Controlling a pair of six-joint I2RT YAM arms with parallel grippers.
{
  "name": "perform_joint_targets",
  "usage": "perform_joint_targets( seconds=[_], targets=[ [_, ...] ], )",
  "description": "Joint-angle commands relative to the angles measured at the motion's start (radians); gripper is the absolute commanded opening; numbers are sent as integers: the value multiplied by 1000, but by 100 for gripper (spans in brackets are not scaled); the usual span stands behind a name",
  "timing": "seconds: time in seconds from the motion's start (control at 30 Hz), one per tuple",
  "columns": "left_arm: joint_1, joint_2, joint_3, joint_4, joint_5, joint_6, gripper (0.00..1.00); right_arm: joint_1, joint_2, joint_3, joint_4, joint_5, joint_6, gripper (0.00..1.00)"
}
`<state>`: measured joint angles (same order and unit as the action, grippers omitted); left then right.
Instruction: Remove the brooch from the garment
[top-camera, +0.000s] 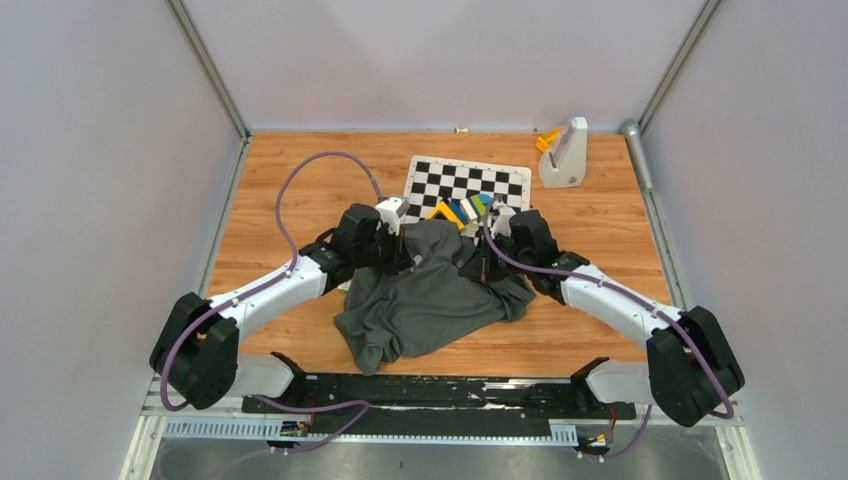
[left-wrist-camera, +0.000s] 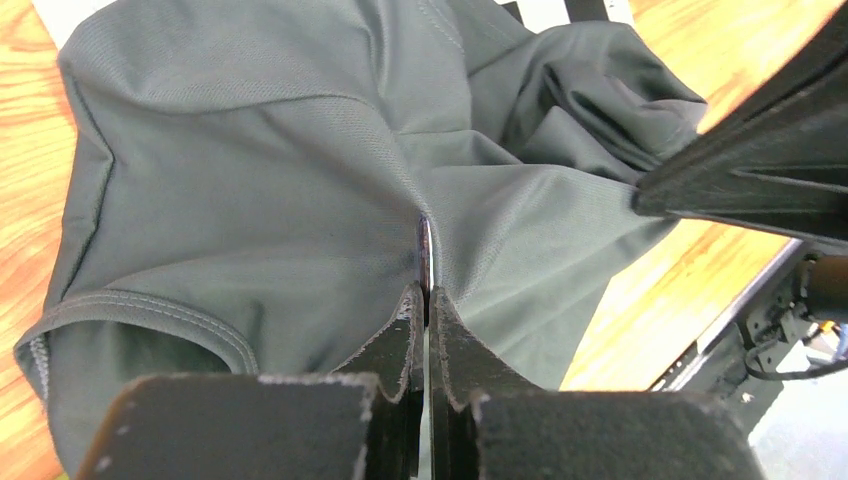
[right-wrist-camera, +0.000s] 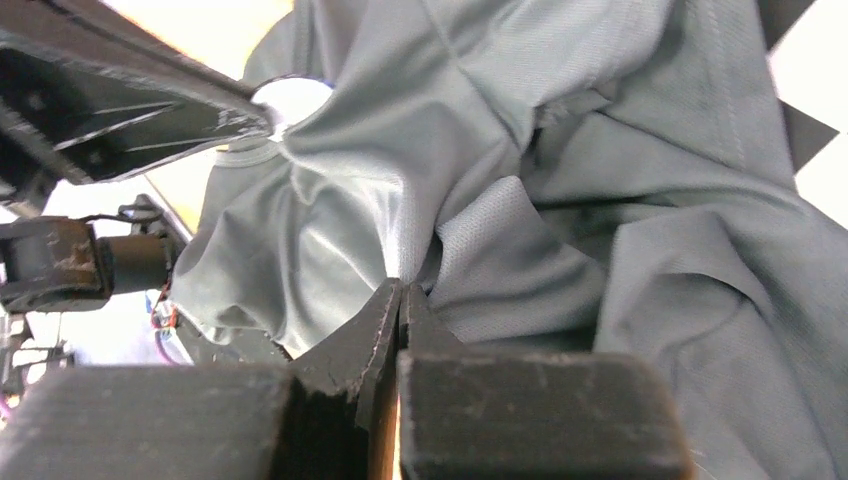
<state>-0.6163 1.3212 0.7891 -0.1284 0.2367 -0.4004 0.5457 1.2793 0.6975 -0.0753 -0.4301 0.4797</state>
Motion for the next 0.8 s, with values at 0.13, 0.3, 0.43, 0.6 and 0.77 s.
perform_joint_targets(
  seconds=[0.13, 0.3, 0.43, 0.6, 0.77],
  targets=[
    [2, -43, 10, 60, 97, -5, 0, -65, -8, 57, -89, 124, 84, 0],
    [3, -37, 13, 45, 99, -6, 0, -65, -15, 45, -63, 91, 80, 0],
    [2, -60, -2, 81, 61, 11, 0, -52, -11, 12, 28, -144, 48, 0],
    [2, -68, -18, 174, 12, 25, 0, 81, -19, 18, 52, -164, 26, 0],
    [1, -68, -65, 365, -30, 6, 0, 160, -35, 33, 66, -235, 14, 0]
  ],
)
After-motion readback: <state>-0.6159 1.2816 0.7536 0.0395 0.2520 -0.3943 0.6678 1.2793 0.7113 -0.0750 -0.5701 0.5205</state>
